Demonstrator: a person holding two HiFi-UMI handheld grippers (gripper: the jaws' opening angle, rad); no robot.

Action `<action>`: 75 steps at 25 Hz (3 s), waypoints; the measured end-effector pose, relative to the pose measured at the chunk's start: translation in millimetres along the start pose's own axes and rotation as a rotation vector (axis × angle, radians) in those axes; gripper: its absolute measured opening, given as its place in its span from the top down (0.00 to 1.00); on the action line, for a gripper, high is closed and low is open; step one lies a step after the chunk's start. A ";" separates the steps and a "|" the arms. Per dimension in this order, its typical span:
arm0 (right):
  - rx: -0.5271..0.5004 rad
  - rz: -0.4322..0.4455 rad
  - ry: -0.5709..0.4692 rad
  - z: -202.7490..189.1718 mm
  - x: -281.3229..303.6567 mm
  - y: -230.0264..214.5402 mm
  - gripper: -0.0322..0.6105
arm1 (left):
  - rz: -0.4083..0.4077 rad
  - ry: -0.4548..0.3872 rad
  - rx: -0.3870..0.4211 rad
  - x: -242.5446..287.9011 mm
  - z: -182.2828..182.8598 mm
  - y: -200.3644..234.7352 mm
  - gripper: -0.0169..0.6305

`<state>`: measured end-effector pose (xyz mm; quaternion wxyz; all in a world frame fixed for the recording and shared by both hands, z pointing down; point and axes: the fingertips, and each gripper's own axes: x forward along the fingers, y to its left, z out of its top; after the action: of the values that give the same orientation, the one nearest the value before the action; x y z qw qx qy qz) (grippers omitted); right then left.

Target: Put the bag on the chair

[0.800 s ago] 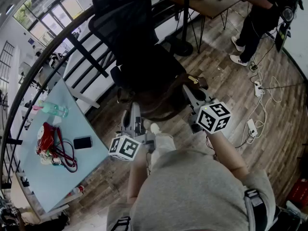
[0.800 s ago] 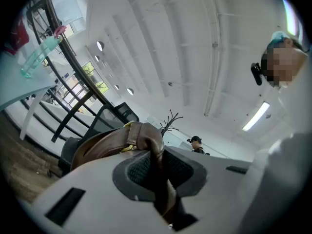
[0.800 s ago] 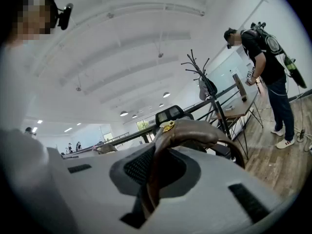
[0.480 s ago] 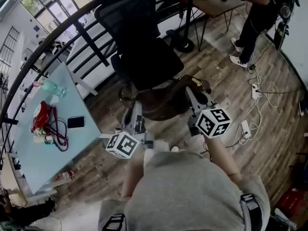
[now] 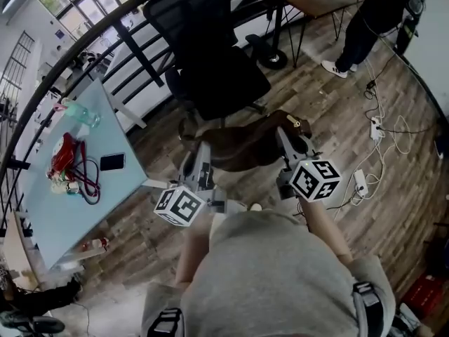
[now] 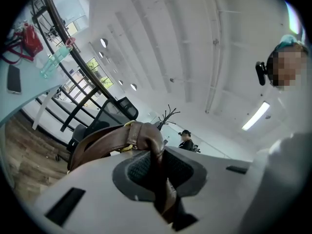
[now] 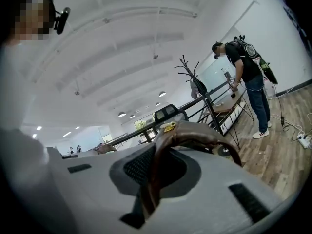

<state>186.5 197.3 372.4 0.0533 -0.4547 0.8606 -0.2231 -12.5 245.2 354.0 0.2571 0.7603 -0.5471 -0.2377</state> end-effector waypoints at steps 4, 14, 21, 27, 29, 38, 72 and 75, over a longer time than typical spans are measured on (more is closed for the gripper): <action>-0.014 0.032 -0.007 0.9 -5.1 7.6 0.92 | 0.027 -0.004 0.001 -11.6 1.9 -6.7 0.91; 0.000 0.063 0.006 4.0 -4.3 7.9 0.92 | 0.047 -0.013 0.007 -11.4 4.7 -10.8 0.91; 0.021 0.050 0.016 4.6 12.1 -2.2 0.92 | 0.032 0.001 -0.023 10.2 2.8 5.6 0.91; 0.036 0.043 0.020 9.8 42.1 -11.2 0.92 | 0.025 0.020 -0.025 41.1 15.2 19.5 0.91; 0.036 0.043 0.017 12.8 57.0 -13.3 0.92 | 0.026 0.023 -0.023 53.4 19.6 27.9 0.91; 0.031 0.046 0.009 26.1 139.0 -26.1 0.92 | 0.007 0.016 -0.033 118.0 48.3 75.0 0.91; 0.034 0.013 0.064 46.3 391.9 -61.0 0.92 | 0.036 0.060 -0.079 301.8 132.9 237.3 0.91; 0.026 0.016 0.073 46.5 409.4 -72.0 0.92 | 0.056 0.082 -0.078 316.1 128.5 244.8 0.91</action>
<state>17.0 -183.5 407.4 0.0298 -0.4385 0.8626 -0.2504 -177.7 -139.1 391.1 0.3151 0.7433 -0.5475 -0.2202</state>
